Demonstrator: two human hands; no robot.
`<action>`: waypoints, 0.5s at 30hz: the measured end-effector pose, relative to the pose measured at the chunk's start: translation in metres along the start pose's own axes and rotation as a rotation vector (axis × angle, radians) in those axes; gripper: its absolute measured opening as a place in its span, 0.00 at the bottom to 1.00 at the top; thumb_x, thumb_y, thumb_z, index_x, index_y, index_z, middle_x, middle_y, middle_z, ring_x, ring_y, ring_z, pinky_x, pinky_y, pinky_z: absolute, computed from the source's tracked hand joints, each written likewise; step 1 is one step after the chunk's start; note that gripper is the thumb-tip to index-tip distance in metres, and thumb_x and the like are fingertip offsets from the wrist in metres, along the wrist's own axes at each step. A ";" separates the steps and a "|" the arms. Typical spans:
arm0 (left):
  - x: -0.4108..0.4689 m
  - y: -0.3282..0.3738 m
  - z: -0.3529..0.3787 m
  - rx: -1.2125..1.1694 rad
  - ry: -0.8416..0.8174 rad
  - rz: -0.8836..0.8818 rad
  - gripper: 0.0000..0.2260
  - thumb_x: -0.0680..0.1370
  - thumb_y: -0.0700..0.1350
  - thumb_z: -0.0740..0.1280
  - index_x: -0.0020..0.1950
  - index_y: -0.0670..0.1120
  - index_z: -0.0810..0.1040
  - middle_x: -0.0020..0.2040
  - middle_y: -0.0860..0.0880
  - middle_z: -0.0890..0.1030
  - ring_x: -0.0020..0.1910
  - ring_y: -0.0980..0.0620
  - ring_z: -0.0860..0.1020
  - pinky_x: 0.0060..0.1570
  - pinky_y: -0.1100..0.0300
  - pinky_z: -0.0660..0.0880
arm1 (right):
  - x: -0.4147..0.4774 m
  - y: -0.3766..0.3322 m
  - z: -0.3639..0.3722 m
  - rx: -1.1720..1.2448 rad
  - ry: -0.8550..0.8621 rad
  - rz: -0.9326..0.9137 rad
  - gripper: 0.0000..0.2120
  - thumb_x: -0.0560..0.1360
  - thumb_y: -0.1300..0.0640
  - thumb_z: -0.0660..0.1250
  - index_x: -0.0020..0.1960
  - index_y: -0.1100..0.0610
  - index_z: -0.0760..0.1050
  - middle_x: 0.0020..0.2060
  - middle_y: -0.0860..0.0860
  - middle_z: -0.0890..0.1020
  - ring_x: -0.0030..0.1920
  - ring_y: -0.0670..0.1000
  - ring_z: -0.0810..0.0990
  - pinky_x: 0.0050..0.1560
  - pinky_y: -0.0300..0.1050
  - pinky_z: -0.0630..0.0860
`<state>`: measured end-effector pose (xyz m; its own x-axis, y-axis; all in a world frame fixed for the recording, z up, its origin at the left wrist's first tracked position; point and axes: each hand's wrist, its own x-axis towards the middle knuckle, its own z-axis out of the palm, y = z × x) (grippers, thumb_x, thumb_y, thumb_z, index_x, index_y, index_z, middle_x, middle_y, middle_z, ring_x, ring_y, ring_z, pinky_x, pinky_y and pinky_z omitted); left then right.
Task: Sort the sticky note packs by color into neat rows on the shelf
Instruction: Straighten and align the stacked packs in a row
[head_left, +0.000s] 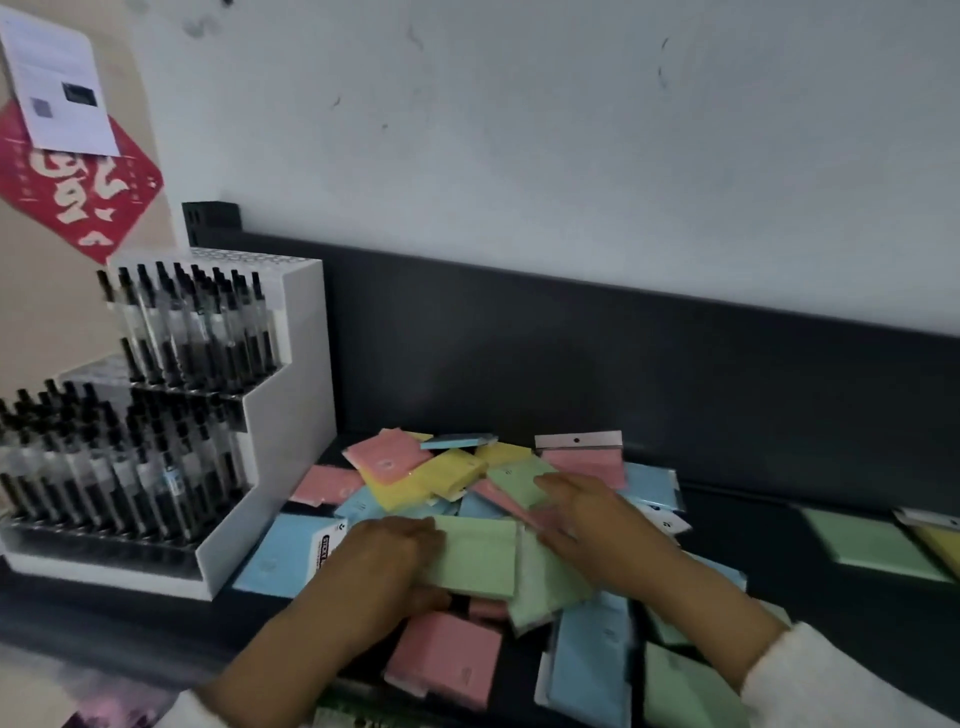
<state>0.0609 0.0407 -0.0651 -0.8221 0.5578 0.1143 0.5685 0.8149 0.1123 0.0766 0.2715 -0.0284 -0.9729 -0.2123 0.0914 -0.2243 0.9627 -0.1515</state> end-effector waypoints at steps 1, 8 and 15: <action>0.003 -0.002 0.000 0.025 -0.010 0.016 0.27 0.74 0.61 0.62 0.69 0.49 0.68 0.68 0.50 0.71 0.64 0.51 0.70 0.65 0.57 0.64 | 0.006 0.000 0.002 0.005 0.020 0.020 0.27 0.77 0.50 0.61 0.73 0.55 0.60 0.71 0.52 0.66 0.70 0.53 0.64 0.69 0.43 0.61; 0.003 -0.010 0.005 0.063 0.144 0.113 0.23 0.72 0.62 0.53 0.54 0.53 0.80 0.49 0.52 0.83 0.43 0.58 0.81 0.47 0.63 0.75 | 0.024 -0.005 0.022 0.033 -0.024 0.288 0.24 0.77 0.46 0.58 0.68 0.57 0.64 0.64 0.57 0.72 0.61 0.57 0.72 0.60 0.48 0.70; 0.004 -0.016 0.014 -0.008 0.254 0.168 0.17 0.72 0.57 0.55 0.44 0.54 0.82 0.36 0.56 0.83 0.31 0.60 0.79 0.36 0.65 0.77 | 0.020 -0.016 0.023 -0.120 0.080 0.275 0.19 0.79 0.48 0.55 0.65 0.55 0.68 0.58 0.55 0.72 0.54 0.59 0.76 0.50 0.49 0.72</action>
<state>0.0482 0.0315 -0.0806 -0.6830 0.6270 0.3747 0.6972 0.7125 0.0786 0.0597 0.2482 -0.0469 -0.9877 0.0686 0.1406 0.0599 0.9961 -0.0648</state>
